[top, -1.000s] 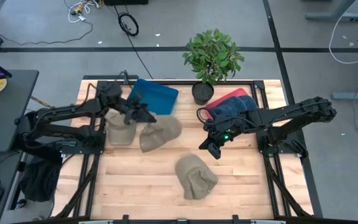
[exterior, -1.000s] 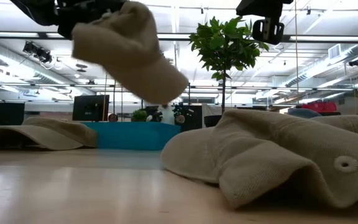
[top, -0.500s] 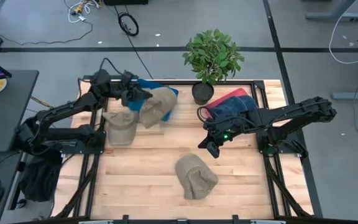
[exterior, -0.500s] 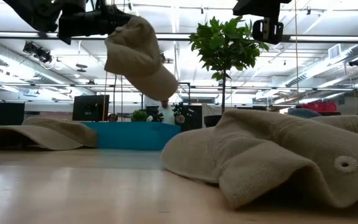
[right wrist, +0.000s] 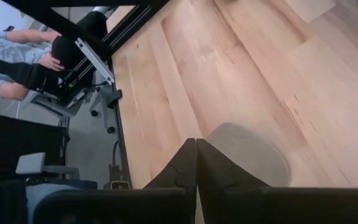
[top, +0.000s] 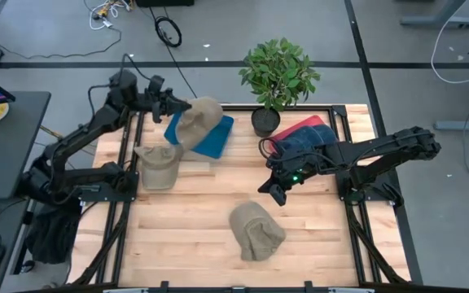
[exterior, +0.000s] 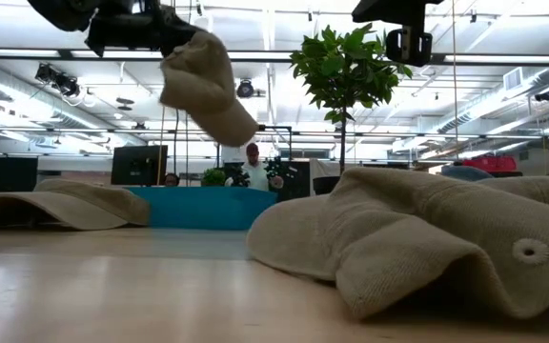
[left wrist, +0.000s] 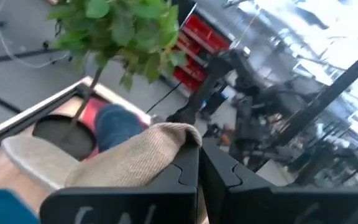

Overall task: Pick & Place hat
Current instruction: Put the middle brown cap into the blue bin

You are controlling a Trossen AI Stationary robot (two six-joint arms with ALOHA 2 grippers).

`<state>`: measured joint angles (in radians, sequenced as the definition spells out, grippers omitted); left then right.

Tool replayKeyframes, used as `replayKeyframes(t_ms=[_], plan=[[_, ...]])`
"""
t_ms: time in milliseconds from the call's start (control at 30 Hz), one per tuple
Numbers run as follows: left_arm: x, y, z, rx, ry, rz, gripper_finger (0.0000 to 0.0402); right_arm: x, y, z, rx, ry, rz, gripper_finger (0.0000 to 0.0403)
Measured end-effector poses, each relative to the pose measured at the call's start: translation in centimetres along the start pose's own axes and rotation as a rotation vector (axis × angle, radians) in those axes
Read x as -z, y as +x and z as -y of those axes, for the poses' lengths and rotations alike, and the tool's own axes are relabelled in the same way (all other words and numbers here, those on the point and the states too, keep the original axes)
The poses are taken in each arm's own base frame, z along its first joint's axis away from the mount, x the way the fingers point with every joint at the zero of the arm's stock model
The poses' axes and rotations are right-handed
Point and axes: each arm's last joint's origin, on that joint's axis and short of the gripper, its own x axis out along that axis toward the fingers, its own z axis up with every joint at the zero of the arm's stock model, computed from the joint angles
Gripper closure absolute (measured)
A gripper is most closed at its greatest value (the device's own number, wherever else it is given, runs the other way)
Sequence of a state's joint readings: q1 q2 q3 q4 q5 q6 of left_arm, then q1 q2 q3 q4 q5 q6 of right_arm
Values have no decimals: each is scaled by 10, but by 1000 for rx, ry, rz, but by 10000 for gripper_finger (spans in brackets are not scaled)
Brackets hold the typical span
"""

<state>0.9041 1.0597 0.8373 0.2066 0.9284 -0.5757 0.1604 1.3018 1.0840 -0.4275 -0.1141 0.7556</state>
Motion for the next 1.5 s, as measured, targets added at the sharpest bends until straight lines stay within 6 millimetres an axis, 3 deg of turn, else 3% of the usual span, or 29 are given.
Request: replayKeyframes(t_ms=[467, 833, 1100, 1500], plan=[[-19, 16, -52, 149, 56, -171, 399, -2, 0, -1, -3, 65, 32, 396], [-2, 26, -109, 169, -95, -243, 399, -3, 0, -1, 28, 84, 71, 396], [6, 30, -117, 213, -125, -272, 399, -4, 0, 0, 36, 98, 81, 396], [12, 44, -108, 283, -97, -305, 399, -4, 0, 0, 51, 108, 98, 396]])
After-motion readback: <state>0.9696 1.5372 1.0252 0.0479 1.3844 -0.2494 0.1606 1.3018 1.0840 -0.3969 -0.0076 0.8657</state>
